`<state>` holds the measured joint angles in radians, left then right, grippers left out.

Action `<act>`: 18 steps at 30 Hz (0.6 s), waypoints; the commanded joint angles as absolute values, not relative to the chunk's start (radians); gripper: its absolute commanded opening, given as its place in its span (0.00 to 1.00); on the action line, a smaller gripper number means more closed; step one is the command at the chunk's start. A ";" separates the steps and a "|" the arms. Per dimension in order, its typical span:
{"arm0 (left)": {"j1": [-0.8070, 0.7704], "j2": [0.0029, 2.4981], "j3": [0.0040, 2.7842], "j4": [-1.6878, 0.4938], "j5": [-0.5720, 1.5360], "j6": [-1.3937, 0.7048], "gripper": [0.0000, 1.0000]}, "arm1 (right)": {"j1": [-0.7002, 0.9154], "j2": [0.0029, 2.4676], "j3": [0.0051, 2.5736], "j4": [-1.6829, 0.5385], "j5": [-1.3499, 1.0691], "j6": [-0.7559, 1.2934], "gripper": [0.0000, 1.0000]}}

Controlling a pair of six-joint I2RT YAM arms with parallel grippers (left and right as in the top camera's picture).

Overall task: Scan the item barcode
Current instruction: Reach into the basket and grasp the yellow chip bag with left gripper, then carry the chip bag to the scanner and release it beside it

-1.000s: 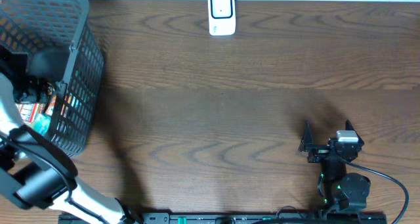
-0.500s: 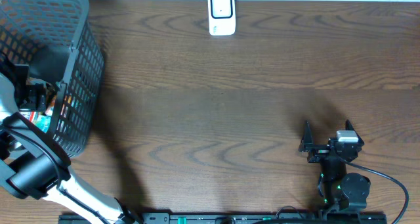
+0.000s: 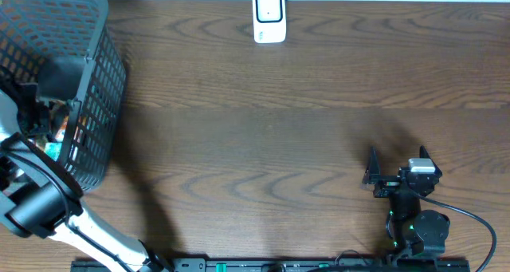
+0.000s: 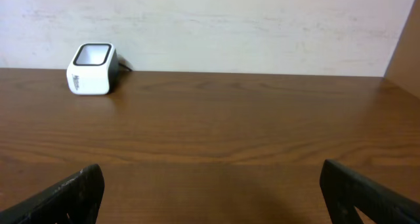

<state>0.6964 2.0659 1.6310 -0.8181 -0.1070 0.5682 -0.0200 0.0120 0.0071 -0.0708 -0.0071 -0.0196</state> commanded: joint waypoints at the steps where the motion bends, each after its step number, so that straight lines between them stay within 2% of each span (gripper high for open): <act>1: 0.692 1.884 1.649 -0.793 0.020 0.458 0.08 | -0.014 0.007 0.006 -0.075 -0.006 -0.031 0.99; 6: 0.691 1.637 1.649 -0.659 0.229 0.242 0.07 | -0.014 0.007 0.006 -0.075 -0.006 -0.031 0.99; 14: 0.682 1.360 1.649 -0.396 0.499 -0.386 0.08 | -0.014 0.007 0.006 -0.075 -0.006 -0.031 0.99; 16: 0.656 1.328 1.649 -0.355 0.595 -0.515 0.08 | -0.014 0.007 0.006 -0.075 -0.006 -0.031 0.99; 18: 0.571 1.318 1.649 -0.321 0.678 -0.556 0.07 | -0.014 0.007 0.006 -0.075 -0.006 -0.031 0.99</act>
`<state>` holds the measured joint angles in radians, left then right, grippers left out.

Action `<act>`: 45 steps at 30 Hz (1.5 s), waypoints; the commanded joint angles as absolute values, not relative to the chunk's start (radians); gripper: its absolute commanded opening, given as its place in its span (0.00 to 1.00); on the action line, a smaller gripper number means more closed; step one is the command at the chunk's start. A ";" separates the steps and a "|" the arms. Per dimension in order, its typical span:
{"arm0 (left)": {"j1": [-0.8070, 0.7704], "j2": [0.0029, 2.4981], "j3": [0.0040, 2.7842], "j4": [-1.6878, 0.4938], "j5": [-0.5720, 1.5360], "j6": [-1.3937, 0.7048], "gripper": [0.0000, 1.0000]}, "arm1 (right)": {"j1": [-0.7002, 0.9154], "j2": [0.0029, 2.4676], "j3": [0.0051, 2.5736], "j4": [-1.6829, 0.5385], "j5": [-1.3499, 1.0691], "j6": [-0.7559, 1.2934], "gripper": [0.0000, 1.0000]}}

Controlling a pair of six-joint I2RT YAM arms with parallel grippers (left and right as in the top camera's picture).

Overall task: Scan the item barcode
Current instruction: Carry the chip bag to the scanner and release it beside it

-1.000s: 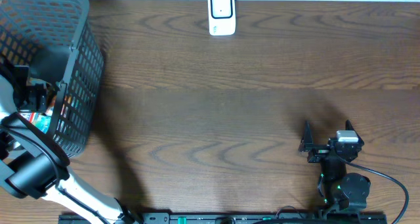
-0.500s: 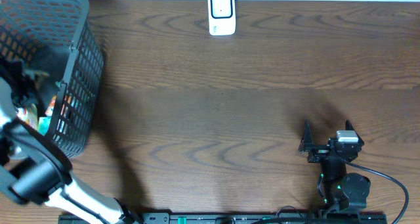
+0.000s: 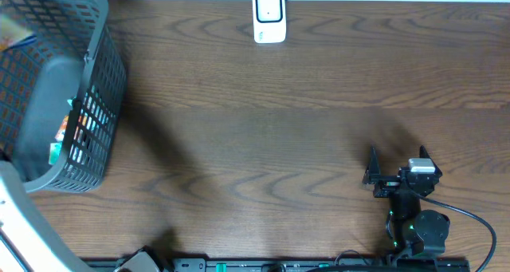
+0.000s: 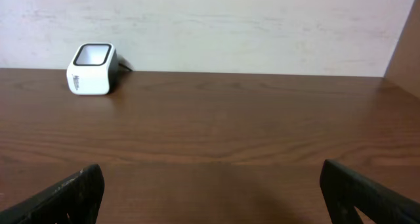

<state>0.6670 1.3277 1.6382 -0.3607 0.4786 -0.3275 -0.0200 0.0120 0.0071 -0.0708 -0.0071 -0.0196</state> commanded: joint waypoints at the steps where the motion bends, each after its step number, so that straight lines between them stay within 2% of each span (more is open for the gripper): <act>1: 0.524 1.319 1.649 -0.319 0.685 -0.555 0.08 | -0.014 0.007 0.006 -0.075 -0.006 -0.031 0.99; 3: 0.432 1.327 1.649 -0.319 0.685 -0.554 0.07 | -0.014 0.007 0.006 -0.075 -0.006 -0.031 0.99; 5: 0.274 1.356 1.649 -0.326 0.651 -0.551 0.07 | -0.014 0.007 0.006 -0.075 -0.006 -0.031 0.99; 11: -0.067 1.502 1.648 -0.446 0.375 -0.552 0.07 | -0.014 0.007 0.006 -0.075 -0.006 -0.031 0.99; 15: -0.229 1.644 1.647 -0.523 0.272 -0.552 0.08 | -0.014 0.007 0.006 -0.075 -0.006 -0.031 0.99; 21: -0.384 1.841 1.647 -0.532 0.272 -0.553 0.07 | -0.014 0.007 0.006 -0.075 -0.006 -0.031 0.99; 30: -0.484 2.025 1.647 -0.533 0.219 -0.589 0.09 | -0.014 0.007 0.006 -0.075 -0.006 -0.031 0.99; 31: -0.487 2.040 1.647 -0.530 0.219 -0.616 0.17 | -0.014 0.007 0.006 -0.075 -0.006 -0.031 0.99; 34: -0.495 2.064 1.647 -0.516 0.220 -0.670 0.49 | -0.014 0.007 0.006 -0.075 -0.006 -0.031 0.99; 40: -0.468 2.024 1.655 -0.488 0.223 -0.662 0.49 | -0.014 0.007 0.006 -0.075 -0.006 -0.031 0.99; 45: -0.377 1.859 1.671 -0.489 0.223 -0.503 0.49 | -0.014 0.007 0.006 -0.075 -0.006 -0.031 0.99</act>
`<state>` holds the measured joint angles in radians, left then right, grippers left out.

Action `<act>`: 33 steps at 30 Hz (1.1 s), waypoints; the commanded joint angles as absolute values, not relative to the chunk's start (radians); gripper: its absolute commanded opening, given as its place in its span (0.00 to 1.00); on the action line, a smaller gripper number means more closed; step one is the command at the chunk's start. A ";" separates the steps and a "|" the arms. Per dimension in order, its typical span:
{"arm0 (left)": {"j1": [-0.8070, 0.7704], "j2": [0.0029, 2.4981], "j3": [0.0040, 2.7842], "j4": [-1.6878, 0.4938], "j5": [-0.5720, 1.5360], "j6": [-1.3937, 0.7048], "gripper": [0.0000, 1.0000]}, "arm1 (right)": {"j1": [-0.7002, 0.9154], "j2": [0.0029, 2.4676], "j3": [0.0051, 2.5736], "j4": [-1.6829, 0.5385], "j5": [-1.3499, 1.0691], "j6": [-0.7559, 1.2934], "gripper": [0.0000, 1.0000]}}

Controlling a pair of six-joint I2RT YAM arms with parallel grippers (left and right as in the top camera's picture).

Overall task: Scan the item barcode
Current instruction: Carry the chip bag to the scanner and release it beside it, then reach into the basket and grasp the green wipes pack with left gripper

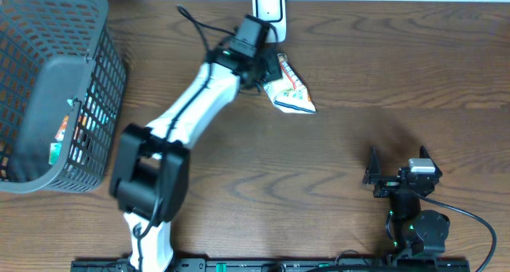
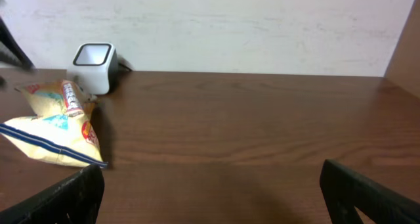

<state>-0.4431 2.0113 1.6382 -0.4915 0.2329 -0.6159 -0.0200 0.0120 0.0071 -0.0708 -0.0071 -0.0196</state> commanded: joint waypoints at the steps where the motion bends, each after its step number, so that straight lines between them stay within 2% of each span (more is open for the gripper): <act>1: -0.355 1.822 1.671 -0.489 0.223 -0.476 0.49 | -0.014 0.007 0.006 -0.075 -0.006 -0.031 0.99; 4: -0.218 1.639 1.671 -0.489 0.223 -0.364 0.51 | -0.014 0.007 0.006 -0.075 -0.006 -0.031 0.99; 6: -0.112 1.544 1.671 -0.489 0.213 -0.301 0.63 | -0.014 0.007 0.006 -0.075 -0.006 -0.031 0.99; 8: 0.051 1.450 1.671 -0.512 0.128 -0.284 0.66 | -0.014 0.007 0.006 -0.075 -0.006 -0.031 0.99; 9: 0.105 1.430 1.671 -0.528 0.093 -0.284 0.66 | -0.014 0.007 0.006 -0.075 -0.006 -0.031 0.99; 11: 0.260 1.396 1.671 -0.588 0.022 -0.284 0.75 | -0.014 0.007 0.006 -0.075 -0.006 -0.031 0.99; 16: 0.574 1.437 1.671 -0.760 -0.002 -0.232 0.77 | -0.014 0.007 0.006 -0.075 -0.006 -0.031 0.99; 20: 0.688 1.522 1.670 -0.888 -0.001 -0.221 0.78 | -0.014 0.007 0.006 -0.075 -0.006 -0.031 0.99; 30: 0.696 1.732 1.643 -0.983 0.004 -0.154 0.78 | -0.014 0.007 0.006 -0.075 -0.006 -0.031 0.99; 33: 0.696 1.805 1.643 -0.973 0.070 -0.153 0.78 | -0.014 0.007 0.006 -0.075 -0.006 -0.031 0.99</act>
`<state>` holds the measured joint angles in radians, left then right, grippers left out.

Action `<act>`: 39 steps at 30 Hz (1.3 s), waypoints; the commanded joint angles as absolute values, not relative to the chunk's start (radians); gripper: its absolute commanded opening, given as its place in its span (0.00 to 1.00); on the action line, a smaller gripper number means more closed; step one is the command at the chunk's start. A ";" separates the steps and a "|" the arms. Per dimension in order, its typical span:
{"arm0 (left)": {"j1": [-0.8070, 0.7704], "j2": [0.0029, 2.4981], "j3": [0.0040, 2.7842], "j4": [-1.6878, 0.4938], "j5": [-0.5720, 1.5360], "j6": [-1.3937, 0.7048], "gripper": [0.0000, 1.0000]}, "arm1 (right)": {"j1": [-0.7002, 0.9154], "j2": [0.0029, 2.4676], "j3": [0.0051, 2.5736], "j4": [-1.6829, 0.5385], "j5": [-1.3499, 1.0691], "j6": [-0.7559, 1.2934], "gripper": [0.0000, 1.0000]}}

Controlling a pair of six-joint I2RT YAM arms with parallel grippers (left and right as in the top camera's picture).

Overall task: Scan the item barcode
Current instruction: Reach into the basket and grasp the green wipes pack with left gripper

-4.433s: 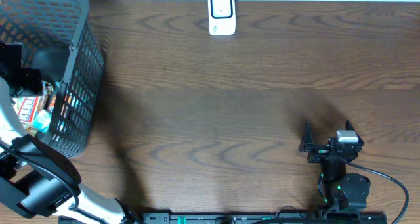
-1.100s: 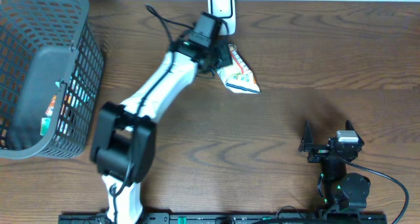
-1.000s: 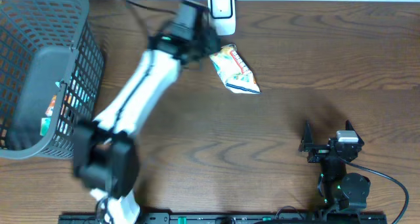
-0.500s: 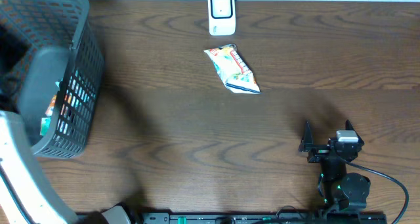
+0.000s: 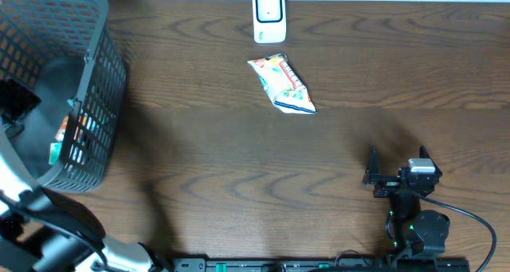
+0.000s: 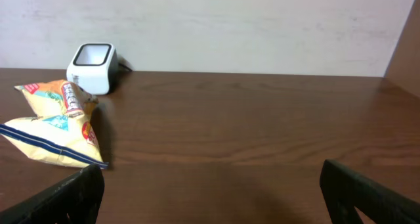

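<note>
A white barcode scanner (image 5: 269, 17) stands at the table's far edge; in the right wrist view the scanner (image 6: 93, 67) is at far left. A yellow-and-white snack bag (image 5: 283, 82) lies flat on the table just in front of it, with nothing touching it; the bag (image 6: 56, 122) shows at left in the right wrist view. My left arm (image 5: 16, 100) reaches into the grey basket (image 5: 96, 80) at far left; its fingers are not visible. My right gripper (image 5: 396, 164) rests open near the front right, and the wrist view of the gripper (image 6: 213, 198) shows nothing between its fingers.
Inside the basket, more colourful packets (image 5: 64, 136) show through the mesh. A pale wall runs behind the scanner. A brown panel (image 6: 403, 40) stands at the table's right end.
My left gripper was at the snack bag beside the scanner. Now the bag lies alone in the same spot and the left arm is back over the basket. The right arm has not moved.
My left arm was down in the basket and the table held only the scanner. Then the arm was almost out of view. Then it was stretched to the scanner with the snack bag at its gripper. Now the bag lies free there.
</note>
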<state>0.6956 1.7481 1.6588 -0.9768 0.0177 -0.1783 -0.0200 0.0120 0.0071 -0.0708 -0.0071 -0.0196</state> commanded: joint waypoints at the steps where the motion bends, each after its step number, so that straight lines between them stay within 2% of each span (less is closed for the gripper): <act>1: 0.696 1.819 1.643 -0.962 0.099 -0.150 0.78 | -0.014 0.007 0.006 -0.075 -0.006 -0.031 0.99; 4: 0.688 1.865 1.643 -0.905 0.270 -0.082 0.78 | -0.014 0.007 0.006 -0.075 -0.006 -0.031 0.99; 6: 0.675 1.885 1.643 -0.873 0.310 -0.075 0.78 | -0.014 0.007 0.006 -0.075 -0.006 -0.031 0.99; 21: 0.517 2.093 1.642 -0.813 0.289 -0.094 0.78 | -0.014 0.007 0.006 -0.075 -0.006 -0.031 0.99; 24: 0.500 2.106 1.642 -0.817 0.182 -0.094 0.69 | -0.014 0.007 0.006 -0.075 -0.006 -0.031 0.99; 25: 0.495 2.111 1.642 -0.826 0.116 -0.094 0.62 | -0.014 0.007 0.006 -0.075 -0.006 -0.031 0.99; 26: 0.494 2.113 1.642 -0.833 0.086 -0.094 0.60 | -0.014 0.007 0.006 -0.075 -0.006 -0.031 0.99; 37: 0.494 2.125 1.598 -0.823 0.058 -0.086 0.59 | -0.014 0.007 0.006 -0.075 -0.006 -0.031 0.99; 38: 0.494 2.125 1.588 -0.813 0.058 -0.084 0.59 | -0.014 0.007 0.006 -0.075 -0.006 -0.031 0.99; 39: 0.494 2.125 1.574 -0.799 0.058 -0.082 0.52 | -0.014 0.007 0.006 -0.075 -0.006 -0.031 0.99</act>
<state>0.4900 2.1010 1.6199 -0.8192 0.0864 -0.0990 -0.0200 0.0120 0.0071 -0.0708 -0.0071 -0.0196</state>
